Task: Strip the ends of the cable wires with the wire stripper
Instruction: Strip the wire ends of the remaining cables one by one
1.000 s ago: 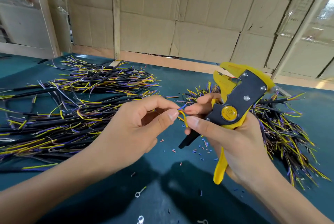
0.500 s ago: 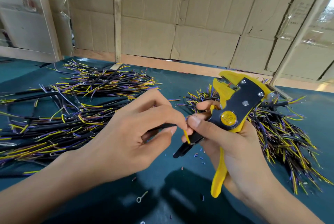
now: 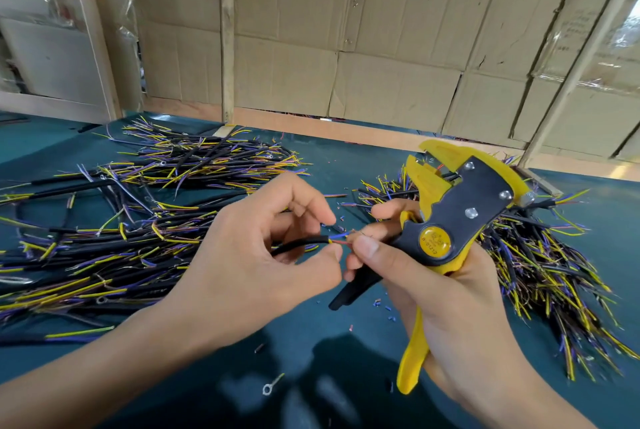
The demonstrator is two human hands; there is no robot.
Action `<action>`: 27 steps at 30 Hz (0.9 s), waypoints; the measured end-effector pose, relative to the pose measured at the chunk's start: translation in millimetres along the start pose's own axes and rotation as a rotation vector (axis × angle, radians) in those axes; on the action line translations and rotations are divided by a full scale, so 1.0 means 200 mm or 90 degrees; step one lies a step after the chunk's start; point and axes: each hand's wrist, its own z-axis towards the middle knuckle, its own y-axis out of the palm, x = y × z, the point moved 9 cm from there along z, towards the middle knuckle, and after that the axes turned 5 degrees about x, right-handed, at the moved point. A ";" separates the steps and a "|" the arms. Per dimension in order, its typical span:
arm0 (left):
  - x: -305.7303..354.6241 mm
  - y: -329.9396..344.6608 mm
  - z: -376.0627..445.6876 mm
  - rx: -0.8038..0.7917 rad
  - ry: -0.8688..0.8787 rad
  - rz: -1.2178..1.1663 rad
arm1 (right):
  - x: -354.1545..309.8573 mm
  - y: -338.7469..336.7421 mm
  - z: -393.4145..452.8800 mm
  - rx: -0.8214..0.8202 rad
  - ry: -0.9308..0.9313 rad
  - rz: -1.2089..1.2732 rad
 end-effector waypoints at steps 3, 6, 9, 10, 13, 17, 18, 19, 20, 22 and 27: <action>0.04 -0.01 -0.01 0.029 0.064 0.040 | 0.01 -0.04 0.00 0.044 0.000 -0.012; 0.06 -0.04 -0.01 0.076 0.094 0.001 | 0.01 -0.05 0.02 0.071 0.026 0.029; 0.08 -0.11 0.02 0.110 0.125 0.002 | 0.00 -0.08 0.05 0.062 0.059 0.044; 0.09 -0.13 0.03 0.119 0.133 0.001 | 0.01 -0.07 0.06 0.044 0.080 0.040; 0.10 -0.16 0.04 0.134 0.143 -0.007 | 0.09 -0.05 0.04 -0.024 0.196 0.032; 0.09 -0.14 0.04 0.116 0.130 -0.033 | 0.14 0.02 -0.03 -0.161 0.265 -0.021; 0.08 -0.14 0.04 0.116 0.124 -0.039 | 0.15 0.03 -0.04 -0.190 0.265 -0.041; 0.08 -0.14 0.05 0.118 0.115 -0.049 | 0.15 0.04 -0.05 -0.212 0.255 -0.074; 0.07 -0.15 0.05 0.122 0.103 -0.063 | 0.14 0.05 -0.06 -0.227 0.237 -0.116; 0.06 -0.16 0.05 0.130 0.091 -0.081 | 0.14 0.06 -0.06 -0.229 0.196 -0.178; 0.04 -0.20 0.06 0.155 0.089 -0.097 | 0.15 0.08 -0.04 -0.234 0.173 -0.179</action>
